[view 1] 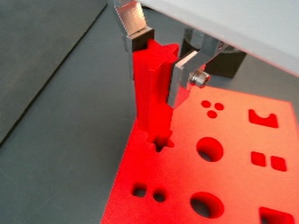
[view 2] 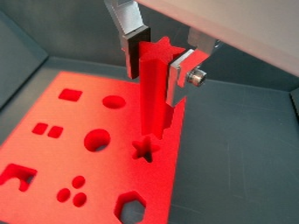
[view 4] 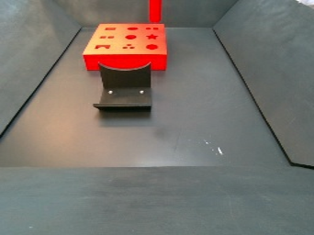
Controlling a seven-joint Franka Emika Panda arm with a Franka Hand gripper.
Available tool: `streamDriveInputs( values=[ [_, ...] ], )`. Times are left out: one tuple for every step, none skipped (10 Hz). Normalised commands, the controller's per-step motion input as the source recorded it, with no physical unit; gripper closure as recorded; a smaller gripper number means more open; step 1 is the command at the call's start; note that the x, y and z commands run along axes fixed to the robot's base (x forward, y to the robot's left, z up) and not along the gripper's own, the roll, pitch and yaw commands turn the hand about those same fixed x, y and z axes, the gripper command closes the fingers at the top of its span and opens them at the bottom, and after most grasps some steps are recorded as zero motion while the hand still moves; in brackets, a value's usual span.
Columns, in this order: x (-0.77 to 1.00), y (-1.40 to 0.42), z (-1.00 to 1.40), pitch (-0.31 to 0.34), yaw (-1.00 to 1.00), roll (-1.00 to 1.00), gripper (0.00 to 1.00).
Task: Insert the star object.
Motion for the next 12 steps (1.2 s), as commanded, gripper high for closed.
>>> streamDriveInputs(
  values=[
    [0.84, -0.17, -0.15, 0.263, 0.07, 0.18, 1.00],
    [0.95, -0.13, -0.20, 0.111, 0.00, 0.13, 1.00],
    [1.00, -0.06, -0.20, 0.000, -0.06, 0.07, 1.00],
    [0.97, 0.00, -0.25, -0.043, -0.12, 0.01, 1.00],
    [0.80, 0.00, -0.21, -0.053, -0.09, 0.05, 1.00],
    [0.66, 0.00, -0.08, -0.029, -0.05, 0.09, 1.00],
    [0.48, 0.00, -0.01, -0.083, 0.00, 0.08, 1.00],
    [0.25, 0.00, 0.00, -0.083, 0.00, 0.12, 1.00],
    [0.01, 0.09, 0.00, -0.073, 0.12, 0.16, 1.00],
    [0.00, 0.10, 0.00, -0.086, 0.27, 0.18, 1.00],
    [-0.16, 0.11, 0.00, -0.056, 0.43, 0.17, 1.00],
    [-0.24, 0.07, 0.00, -0.063, 0.42, 0.15, 1.00]
  ],
)
